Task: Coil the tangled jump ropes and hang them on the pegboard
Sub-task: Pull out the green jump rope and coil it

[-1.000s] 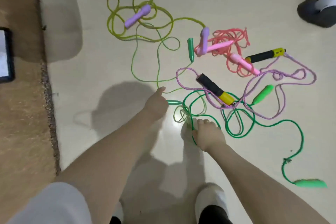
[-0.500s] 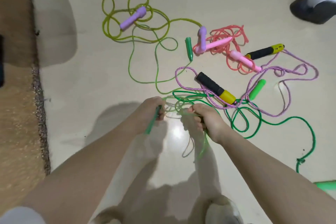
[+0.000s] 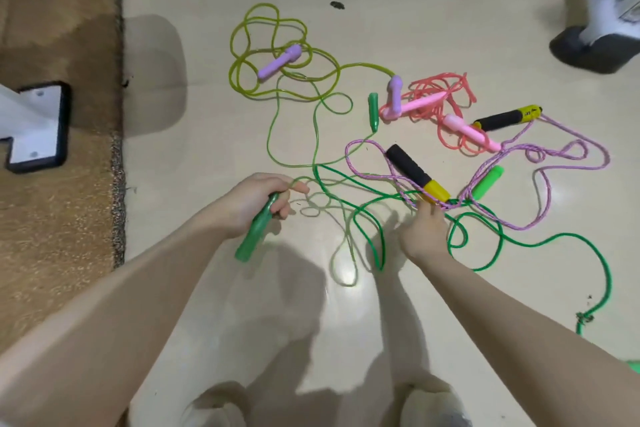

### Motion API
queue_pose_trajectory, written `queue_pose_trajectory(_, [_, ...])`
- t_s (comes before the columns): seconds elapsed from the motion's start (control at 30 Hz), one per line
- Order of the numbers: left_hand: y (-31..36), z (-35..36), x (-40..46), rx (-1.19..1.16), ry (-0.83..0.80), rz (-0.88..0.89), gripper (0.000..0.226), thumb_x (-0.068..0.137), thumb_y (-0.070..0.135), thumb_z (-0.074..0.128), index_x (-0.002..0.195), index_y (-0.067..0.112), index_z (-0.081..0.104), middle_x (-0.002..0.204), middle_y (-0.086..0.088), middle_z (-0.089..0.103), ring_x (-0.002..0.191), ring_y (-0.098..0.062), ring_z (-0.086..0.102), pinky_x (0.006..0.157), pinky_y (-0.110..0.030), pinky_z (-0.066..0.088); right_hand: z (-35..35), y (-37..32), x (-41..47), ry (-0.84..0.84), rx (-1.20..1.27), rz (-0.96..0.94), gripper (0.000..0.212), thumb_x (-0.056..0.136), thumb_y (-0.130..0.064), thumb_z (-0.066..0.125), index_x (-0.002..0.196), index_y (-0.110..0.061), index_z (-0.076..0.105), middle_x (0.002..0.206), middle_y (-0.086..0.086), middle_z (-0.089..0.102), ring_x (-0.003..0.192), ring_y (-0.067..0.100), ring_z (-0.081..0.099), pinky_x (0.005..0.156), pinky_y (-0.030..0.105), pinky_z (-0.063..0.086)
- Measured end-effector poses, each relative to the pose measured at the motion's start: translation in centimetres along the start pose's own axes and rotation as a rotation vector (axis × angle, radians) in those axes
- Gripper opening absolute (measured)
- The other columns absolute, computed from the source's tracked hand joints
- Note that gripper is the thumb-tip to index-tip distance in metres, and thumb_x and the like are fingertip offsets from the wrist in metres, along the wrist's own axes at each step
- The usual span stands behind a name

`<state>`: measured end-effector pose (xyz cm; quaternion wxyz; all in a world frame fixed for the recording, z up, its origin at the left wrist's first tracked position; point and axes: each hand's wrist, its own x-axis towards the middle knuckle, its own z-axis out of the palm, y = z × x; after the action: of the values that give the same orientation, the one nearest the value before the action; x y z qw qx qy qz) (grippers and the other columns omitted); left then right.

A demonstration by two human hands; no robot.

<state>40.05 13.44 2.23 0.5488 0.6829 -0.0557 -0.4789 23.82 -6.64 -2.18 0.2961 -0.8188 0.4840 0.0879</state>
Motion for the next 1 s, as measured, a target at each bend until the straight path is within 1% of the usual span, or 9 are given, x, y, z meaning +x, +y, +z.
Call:
queue_pose_trajectory(0.1, [2.1, 1.3, -1.3, 0.052, -0.169, -0.04, 0.041, 0.089, -0.004, 0.023, 0.095, 0.005, 0.063, 0.037, 0.001, 0.025, 0.042, -0.016, 0.03, 0.048, -0.022, 0.036, -0.6, -3.3, -1.4, 0.034, 0.165, -0.405, 0.056, 0.084, -0.011, 0.057, 0.137, -0.005, 0.037, 0.146, 0.017, 0.027, 0.137, 0.029, 0.024, 0.108, 0.028, 0.02])
queue_pose_trajectory(0.2, [4.3, 2.5, -2.1, 0.06, -0.269, 0.019, 0.034, 0.079, -0.006, 0.025, 0.081, 0.007, 0.056, 0.036, 0.002, 0.022, 0.04, -0.016, 0.03, 0.046, -0.019, 0.039, -1.1, -6.9, -2.5, -0.182, 0.279, -0.553, 0.059, 0.083, -0.016, 0.059, 0.138, -0.011, 0.038, 0.145, 0.006, 0.037, 0.134, 0.018, 0.033, 0.109, 0.024, 0.024])
queue_pose_trajectory(0.3, [5.2, 2.8, -2.2, -0.137, -0.282, 0.113, 0.021, 0.063, 0.003, 0.032, 0.056, 0.015, 0.048, 0.042, 0.001, 0.03, 0.042, -0.016, 0.037, 0.051, -0.023, 0.041, 0.0, -7.1, -2.5, -0.395, 0.367, -0.449, 0.043, 0.086, -0.014, 0.06, 0.127, -0.013, 0.049, 0.117, 0.002, 0.06, 0.11, 0.013, 0.056, 0.101, 0.032, 0.04])
queue_pose_trajectory(0.37, [4.9, 2.4, -2.0, -0.293, -0.183, 0.134, 0.022, 0.059, 0.004, 0.032, 0.046, 0.019, 0.042, 0.045, 0.002, 0.032, 0.046, -0.016, 0.036, 0.053, -0.022, 0.043, 0.0, -6.1, -2.7, -0.432, 0.435, -0.402, 0.019, 0.087, -0.008, 0.056, 0.107, -0.009, 0.057, 0.083, 0.002, 0.062, 0.076, 0.011, 0.06, 0.08, 0.031, 0.049])
queue_pose_trajectory(0.47, [3.8, 1.0, -1.2, -0.408, 0.062, 0.132, 0.029, 0.068, -0.006, 0.02, 0.053, 0.016, 0.03, 0.043, 0.006, 0.028, 0.043, -0.012, 0.028, 0.053, -0.022, 0.034, -1.3, -5.0, -3.1, -0.555, 0.642, -0.311, 0.008, 0.09, -0.002, 0.053, 0.085, -0.004, 0.059, 0.059, -0.002, 0.051, 0.05, 0.005, 0.046, 0.055, 0.019, 0.036])
queue_pose_trajectory(0.6, [1.1, -0.4, -0.2, -0.126, 0.29, 0.045, 0.034, 0.076, -0.01, 0.016, 0.057, 0.014, 0.03, 0.041, 0.005, 0.029, 0.039, -0.011, 0.027, 0.048, -0.022, 0.028, -3.5, -5.0, -2.8, -0.776, 0.978, -0.157, 0.022, 0.098, -0.017, 0.04, 0.096, -0.008, 0.06, 0.069, 0.001, 0.059, 0.058, 0.014, 0.047, 0.055, 0.023, 0.036])
queue_pose_trajectory(0.77, [-0.7, -0.6, 0.4, 0.313, 0.304, -0.027, 0.032, 0.089, -0.002, 0.028, 0.082, 0.008, 0.057, 0.06, -0.008, 0.041, 0.051, -0.019, 0.039, 0.038, -0.014, 0.033, -4.6, -5.4, -2.6, -1.02, 1.229, -0.013, 0.034, 0.098, -0.024, 0.033, 0.126, -0.025, 0.053, 0.1, 0.008, 0.068, 0.08, 0.02, 0.065, 0.076, 0.035, 0.055])
queue_pose_trajectory(0.87, [-0.5, 0.5, 0.4, 0.277, 0.243, 0.052, 0.029, 0.09, -0.003, 0.032, 0.107, 0.011, 0.051, 0.07, -0.007, 0.053, 0.057, -0.02, 0.046, 0.052, -0.02, 0.044, -4.1, -6.0, -2.6, -1.0, 1.191, -0.019, 0.035, 0.099, -0.012, 0.034, 0.125, -0.025, 0.054, 0.1, 0.01, 0.069, 0.087, 0.026, 0.067, 0.082, 0.04, 0.055])
queue_pose_trajectory(1.0, [0.6, 2.6, 0.2, 0.216, 0.15, 0.139, 0.025, 0.092, 0.0, 0.036, 0.084, 0.018, 0.052, 0.077, -0.004, 0.061, 0.059, -0.018, 0.049, 0.064, -0.033, 0.046, -3.2, -7.1, -2.8, -0.758, 1.039, -0.022, 0.018, 0.095, -0.007, 0.048, 0.106, -0.01, 0.062, 0.07, 0.005, 0.062, 0.068, 0.018, 0.063, 0.073, 0.03, 0.056])
